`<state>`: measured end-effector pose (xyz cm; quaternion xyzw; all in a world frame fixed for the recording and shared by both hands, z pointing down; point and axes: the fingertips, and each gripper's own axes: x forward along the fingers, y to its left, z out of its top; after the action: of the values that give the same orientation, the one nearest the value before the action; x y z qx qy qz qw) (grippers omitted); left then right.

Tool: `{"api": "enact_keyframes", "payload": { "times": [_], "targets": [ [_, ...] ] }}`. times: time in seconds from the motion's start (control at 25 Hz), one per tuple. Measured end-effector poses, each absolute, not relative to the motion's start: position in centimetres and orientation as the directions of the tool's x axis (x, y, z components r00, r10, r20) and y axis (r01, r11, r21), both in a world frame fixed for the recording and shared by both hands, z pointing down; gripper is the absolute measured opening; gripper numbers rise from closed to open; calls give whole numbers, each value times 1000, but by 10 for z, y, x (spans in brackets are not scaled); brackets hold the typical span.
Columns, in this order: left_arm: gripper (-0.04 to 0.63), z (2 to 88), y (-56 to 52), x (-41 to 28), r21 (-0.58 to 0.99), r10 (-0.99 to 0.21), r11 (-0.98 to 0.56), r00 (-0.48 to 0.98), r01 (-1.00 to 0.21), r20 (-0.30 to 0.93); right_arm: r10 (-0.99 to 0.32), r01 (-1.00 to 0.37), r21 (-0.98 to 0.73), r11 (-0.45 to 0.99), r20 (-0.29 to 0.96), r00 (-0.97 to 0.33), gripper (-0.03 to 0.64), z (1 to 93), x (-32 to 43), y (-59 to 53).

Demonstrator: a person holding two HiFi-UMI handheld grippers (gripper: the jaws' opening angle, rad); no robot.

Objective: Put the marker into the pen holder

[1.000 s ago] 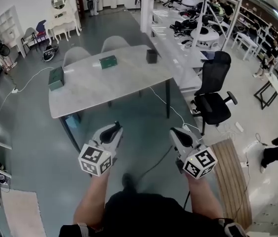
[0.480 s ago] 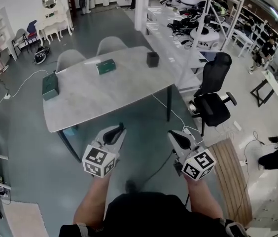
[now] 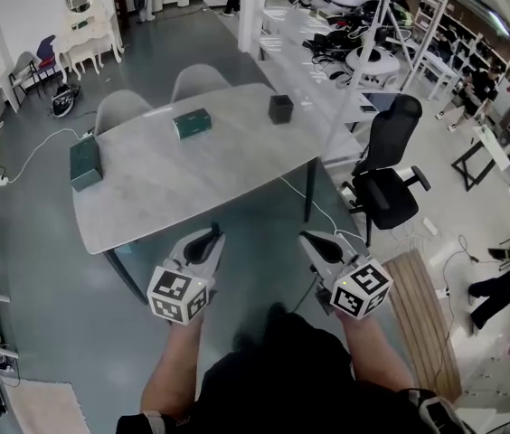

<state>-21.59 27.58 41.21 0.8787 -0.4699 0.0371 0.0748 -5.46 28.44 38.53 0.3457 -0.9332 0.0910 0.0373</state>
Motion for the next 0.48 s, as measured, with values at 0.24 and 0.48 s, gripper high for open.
{"api": "enact_keyframes", "payload": {
  "times": [0.24,0.48],
  "targets": [
    [52,424,243,-222,143,-829,-526,543,-838,136,-609,-622,-172,764,128,-783,3,398,-69,246],
    [52,428,186,-215,122,-829,-518,532,-847,175,-596,-612,-154,776,137,-791,3,414,-66,184]
  ]
}}
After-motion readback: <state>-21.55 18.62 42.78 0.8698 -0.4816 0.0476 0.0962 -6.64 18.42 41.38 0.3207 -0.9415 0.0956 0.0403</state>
